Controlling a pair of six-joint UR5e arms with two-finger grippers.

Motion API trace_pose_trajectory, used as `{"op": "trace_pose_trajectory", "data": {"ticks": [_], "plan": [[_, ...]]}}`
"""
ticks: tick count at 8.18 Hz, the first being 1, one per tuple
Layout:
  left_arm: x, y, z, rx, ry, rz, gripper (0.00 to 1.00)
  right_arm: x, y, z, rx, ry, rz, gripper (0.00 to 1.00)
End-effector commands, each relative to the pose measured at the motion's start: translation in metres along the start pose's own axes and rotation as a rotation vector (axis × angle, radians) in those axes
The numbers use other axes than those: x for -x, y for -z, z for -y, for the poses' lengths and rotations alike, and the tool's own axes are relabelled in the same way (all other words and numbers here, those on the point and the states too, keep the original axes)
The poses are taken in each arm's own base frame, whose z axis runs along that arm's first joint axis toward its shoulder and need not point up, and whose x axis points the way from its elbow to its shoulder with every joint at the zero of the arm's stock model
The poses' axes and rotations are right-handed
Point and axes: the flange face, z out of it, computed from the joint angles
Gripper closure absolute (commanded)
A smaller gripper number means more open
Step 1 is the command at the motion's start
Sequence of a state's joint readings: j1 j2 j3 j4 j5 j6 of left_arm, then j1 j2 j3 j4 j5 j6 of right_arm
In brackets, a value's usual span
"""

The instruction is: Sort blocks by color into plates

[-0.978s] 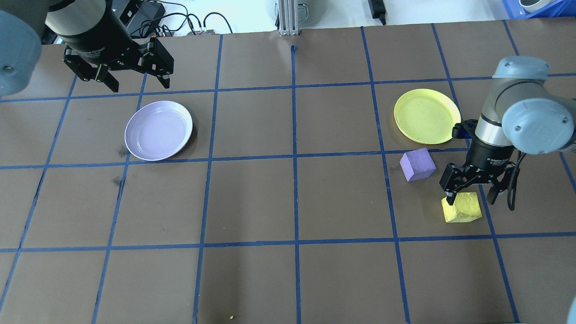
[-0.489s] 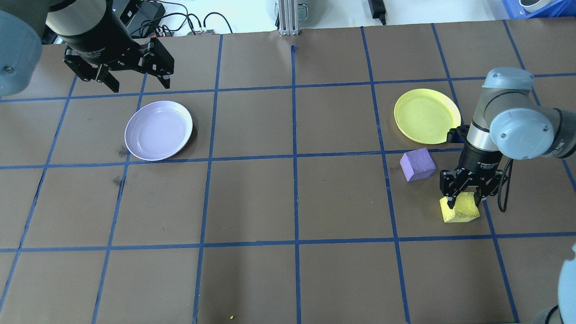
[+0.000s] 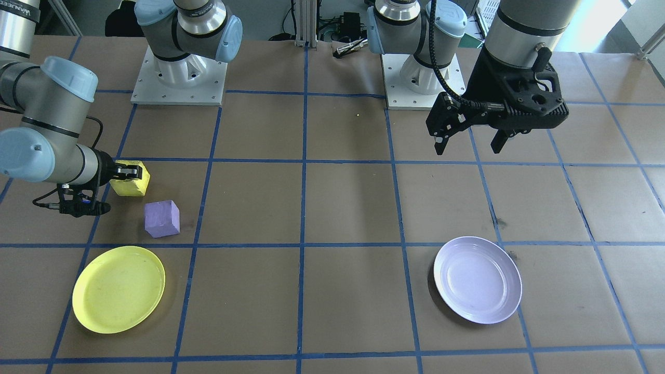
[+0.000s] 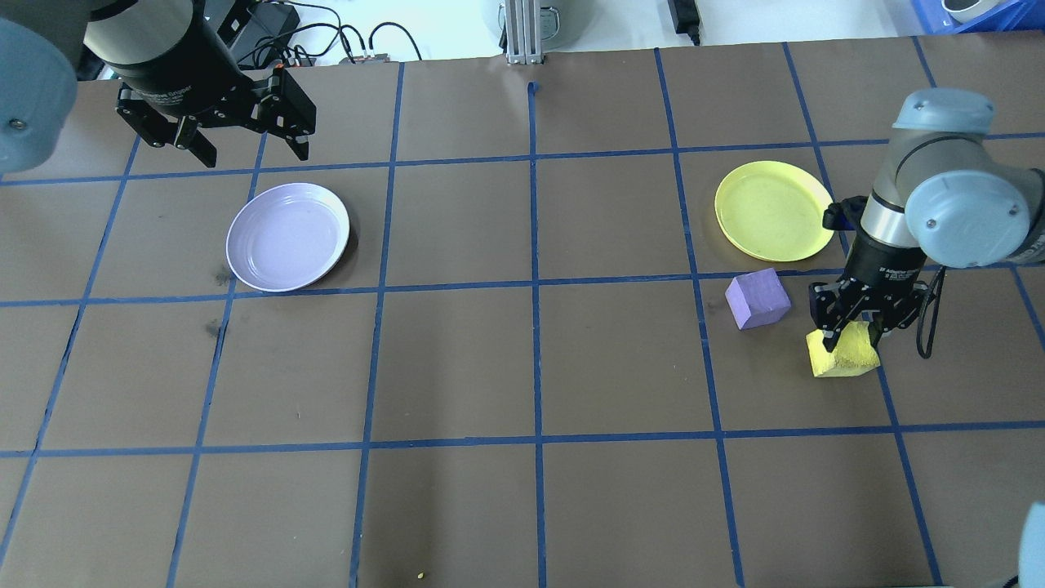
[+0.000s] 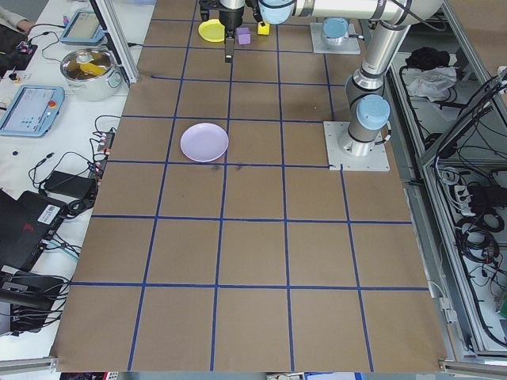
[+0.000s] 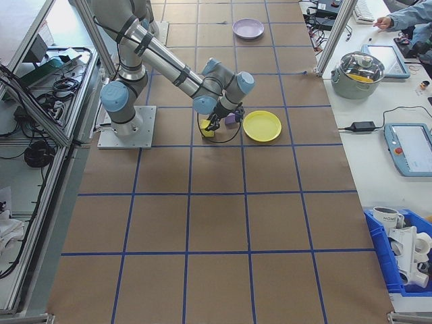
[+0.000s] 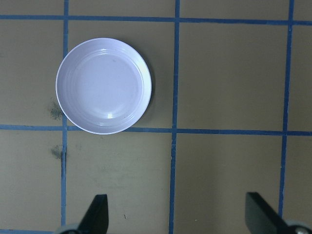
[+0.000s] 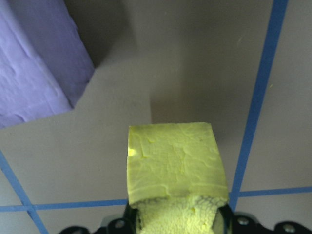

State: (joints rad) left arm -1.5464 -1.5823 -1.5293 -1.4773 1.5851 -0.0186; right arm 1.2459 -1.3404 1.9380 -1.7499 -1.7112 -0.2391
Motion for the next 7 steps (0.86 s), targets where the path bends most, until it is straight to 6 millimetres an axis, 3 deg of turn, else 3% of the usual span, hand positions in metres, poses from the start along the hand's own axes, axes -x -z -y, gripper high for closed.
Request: {"op": "trace_pose_trajectory", "data": {"ticks": [1, 4, 5, 7], "plan": [[0.0, 0.0, 0.0, -0.001, 0.0, 0.0, 0.0, 0.007, 0.064, 0.02, -0.113, 0.018, -0.022, 0.57], [0.0, 0.0, 0.0, -0.001, 0.0, 0.0, 0.0, 0.022, 0.097, 0.097, -0.172, 0.067, -0.051, 0.55], [0.0, 0.0, 0.0, -0.001, 0.0, 0.001, 0.0, 0.038, 0.107, 0.118, -0.197, 0.09, -0.045, 0.53], [0.001, -0.001, 0.002, 0.001, 0.002, 0.0, 0.0, 0.055, 0.1, 0.138, -0.194, 0.115, -0.051, 0.52]]}}
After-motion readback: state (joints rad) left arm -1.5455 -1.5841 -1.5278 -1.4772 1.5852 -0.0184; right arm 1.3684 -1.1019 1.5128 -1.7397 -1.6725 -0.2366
